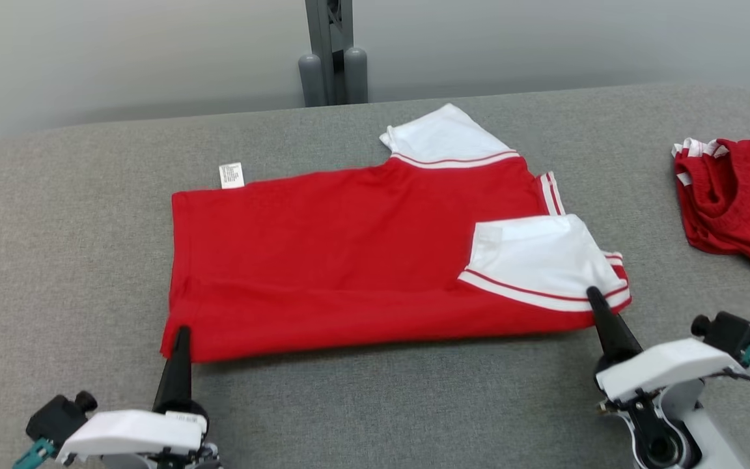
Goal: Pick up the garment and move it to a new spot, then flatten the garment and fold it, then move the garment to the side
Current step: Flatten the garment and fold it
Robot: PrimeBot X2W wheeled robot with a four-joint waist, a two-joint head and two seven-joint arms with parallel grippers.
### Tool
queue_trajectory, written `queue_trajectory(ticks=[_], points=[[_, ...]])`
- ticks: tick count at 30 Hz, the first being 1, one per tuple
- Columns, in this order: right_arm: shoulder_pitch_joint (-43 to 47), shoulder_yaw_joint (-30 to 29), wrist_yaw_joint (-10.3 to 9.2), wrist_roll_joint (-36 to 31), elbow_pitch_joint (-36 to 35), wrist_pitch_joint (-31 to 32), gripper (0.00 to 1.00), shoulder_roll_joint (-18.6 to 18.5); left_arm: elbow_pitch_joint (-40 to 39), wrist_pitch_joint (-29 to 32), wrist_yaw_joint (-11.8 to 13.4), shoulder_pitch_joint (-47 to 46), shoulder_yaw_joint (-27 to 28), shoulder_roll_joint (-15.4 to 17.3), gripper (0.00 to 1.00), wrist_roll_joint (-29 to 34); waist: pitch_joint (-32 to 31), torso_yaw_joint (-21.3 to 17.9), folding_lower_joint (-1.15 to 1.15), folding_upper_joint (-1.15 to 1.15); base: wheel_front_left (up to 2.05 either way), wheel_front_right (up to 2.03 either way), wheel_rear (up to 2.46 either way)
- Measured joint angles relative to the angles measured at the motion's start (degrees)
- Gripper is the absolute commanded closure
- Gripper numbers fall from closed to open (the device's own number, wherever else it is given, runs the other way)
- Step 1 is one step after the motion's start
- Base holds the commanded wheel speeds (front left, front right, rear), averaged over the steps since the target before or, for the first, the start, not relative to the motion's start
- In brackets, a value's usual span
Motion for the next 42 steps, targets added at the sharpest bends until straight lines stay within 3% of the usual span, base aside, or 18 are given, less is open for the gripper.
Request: queue_trajectory(ticks=[8, 13, 27, 28, 29, 30, 31, 36, 42], points=[[10.45, -1.41, 0.00, -0.35, -7.89, 1.52, 1.00, -2.01, -7.47, 0.70, 3.37, 9.36, -0.52, 0.41, 1.00, -0.22, -0.91, -0.58, 0.00, 0.00, 0.00, 0.00, 0.00], [16.24, -4.17, 0.00, -2.42, -11.09, 3.52, 1.00, -1.10, -8.96, 0.60, 5.47, 14.71, -0.68, -0.11, 1.00, -0.49, -0.94, -1.00, 0.00, 0.00, 0.00, 0.00, 0.00], [17.61, -8.87, 0.00, -9.69, -8.45, 5.56, 1.00, 2.25, -2.74, 1.54, 7.01, 14.91, -3.22, -0.58, 1.00, 0.43, -1.01, -0.94, 0.00, 0.00, 0.00, 0.00, 0.00], [17.45, -8.93, 0.00, -10.14, -8.01, 5.55, 1.00, 2.35, -2.32, 1.63, 6.84, 14.63, -3.46, -0.46, 0.93, 0.76, -1.03, -1.00, 0.00, 0.00, 0.00, 0.00, 0.00], [17.31, -8.89, 0.00, -10.69, -7.66, 5.53, 0.84, 2.44, -1.99, 1.65, 6.80, 14.49, -3.60, -0.36, 0.78, 1.08, -1.06, -1.07, 0.00, 0.00, 0.00, 0.00, 0.00], [17.19, -8.86, 0.00, -11.03, -7.42, 5.47, 0.54, 2.52, -1.71, 1.58, 6.79, 14.36, -3.67, -0.34, 0.47, 1.24, -1.09, -1.14, 0.00, 0.00, 0.00, 0.00, 0.00], [17.10, -8.81, 0.00, -11.31, -7.26, 5.22, 0.00, 2.56, -1.52, 1.30, 6.78, 14.24, -3.83, -0.22, 0.00, 1.70, -1.11, -1.22, 0.00, 0.00, 0.00, 0.00, 0.00], [17.13, -9.87, 0.00, -12.59, -6.78, 3.44, 0.00, 2.72, -1.77, -1.01, 6.71, 13.57, -4.24, 1.38, 0.00, 5.03, -1.19, -1.79, 0.00, 0.00, 0.00, 0.00, 0.00], [17.06, -11.90, 0.00, -16.00, -9.54, 1.38, 0.00, 0.56, -3.41, -2.92, 7.98, 12.70, -4.15, 6.04, 0.00, 11.32, -1.23, -2.33, 0.00, 0.00, 0.00, 0.00, 0.00]])
